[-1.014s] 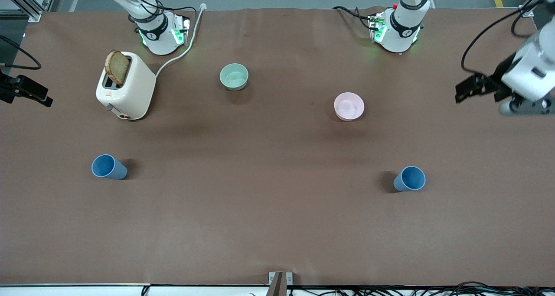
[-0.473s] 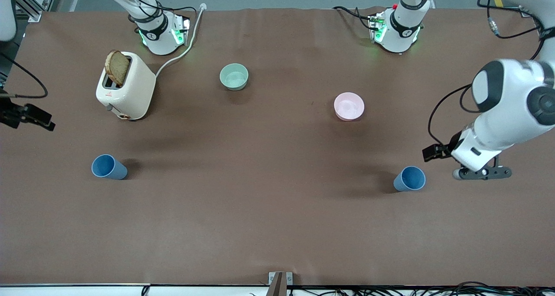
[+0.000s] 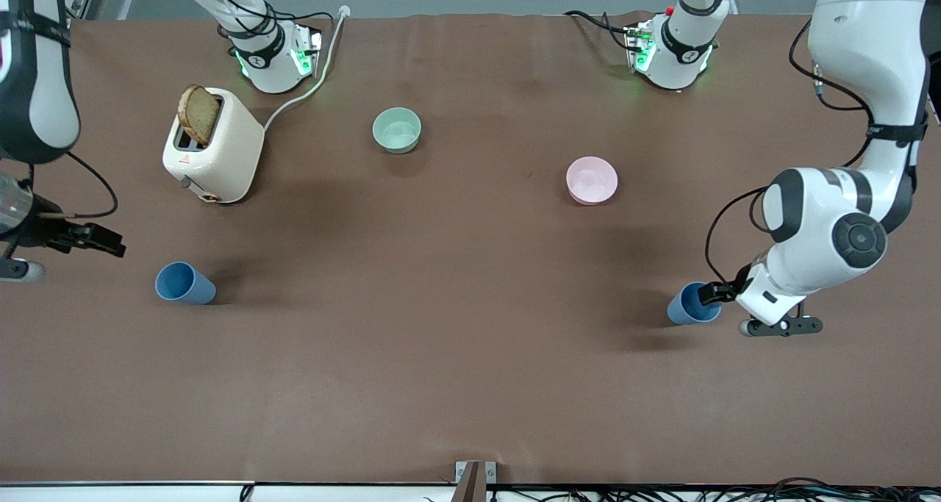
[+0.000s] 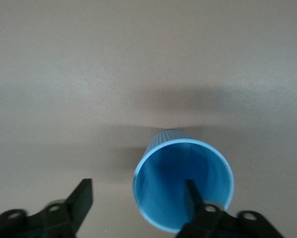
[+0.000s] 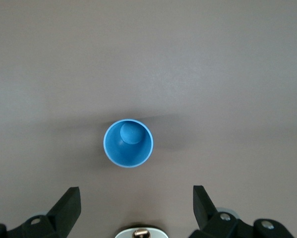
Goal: Stack blue cups with both arms
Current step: 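Close both grippers around the two blue cups, then carry the blue cup with the left gripper to the table center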
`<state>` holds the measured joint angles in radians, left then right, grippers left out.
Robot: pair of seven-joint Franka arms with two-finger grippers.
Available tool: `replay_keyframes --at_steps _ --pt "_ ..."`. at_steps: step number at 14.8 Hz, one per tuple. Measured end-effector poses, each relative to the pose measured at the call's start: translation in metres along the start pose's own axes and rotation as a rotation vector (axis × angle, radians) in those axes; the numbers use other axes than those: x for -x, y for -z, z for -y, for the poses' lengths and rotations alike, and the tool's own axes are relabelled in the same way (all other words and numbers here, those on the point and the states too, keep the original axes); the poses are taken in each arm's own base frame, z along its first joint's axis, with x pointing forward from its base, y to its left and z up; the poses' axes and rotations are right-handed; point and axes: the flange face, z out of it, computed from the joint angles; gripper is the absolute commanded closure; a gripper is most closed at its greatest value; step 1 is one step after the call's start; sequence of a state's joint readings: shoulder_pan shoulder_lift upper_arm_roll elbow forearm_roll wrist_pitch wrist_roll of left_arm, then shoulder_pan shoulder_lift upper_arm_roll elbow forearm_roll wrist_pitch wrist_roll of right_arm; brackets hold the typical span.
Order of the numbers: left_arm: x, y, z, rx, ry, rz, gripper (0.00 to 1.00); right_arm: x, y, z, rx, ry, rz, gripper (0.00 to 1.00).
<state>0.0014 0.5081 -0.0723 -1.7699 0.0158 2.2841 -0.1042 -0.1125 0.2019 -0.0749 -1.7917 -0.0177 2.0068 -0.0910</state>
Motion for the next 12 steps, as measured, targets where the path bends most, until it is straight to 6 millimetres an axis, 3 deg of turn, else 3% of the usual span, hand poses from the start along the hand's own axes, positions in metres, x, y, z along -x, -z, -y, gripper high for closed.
replay_keyframes --at_steps 3,8,10,12 --pt "0.001 -0.016 -0.001 0.000 -0.002 0.021 0.99 -0.012 -0.040 -0.002 0.004 -0.002 0.008 0.00" --pt "0.001 -0.015 -0.012 0.004 -0.013 0.019 1.00 -0.025 -0.108 -0.007 0.009 -0.006 0.029 0.00" --pt "0.004 -0.011 -0.047 0.025 -0.008 0.016 1.00 -0.025 -0.123 -0.006 0.012 -0.005 0.014 0.00" --pt "0.017 -0.001 -0.116 0.062 0.040 0.020 1.00 -0.020 -0.139 -0.005 0.013 -0.004 -0.008 0.02"
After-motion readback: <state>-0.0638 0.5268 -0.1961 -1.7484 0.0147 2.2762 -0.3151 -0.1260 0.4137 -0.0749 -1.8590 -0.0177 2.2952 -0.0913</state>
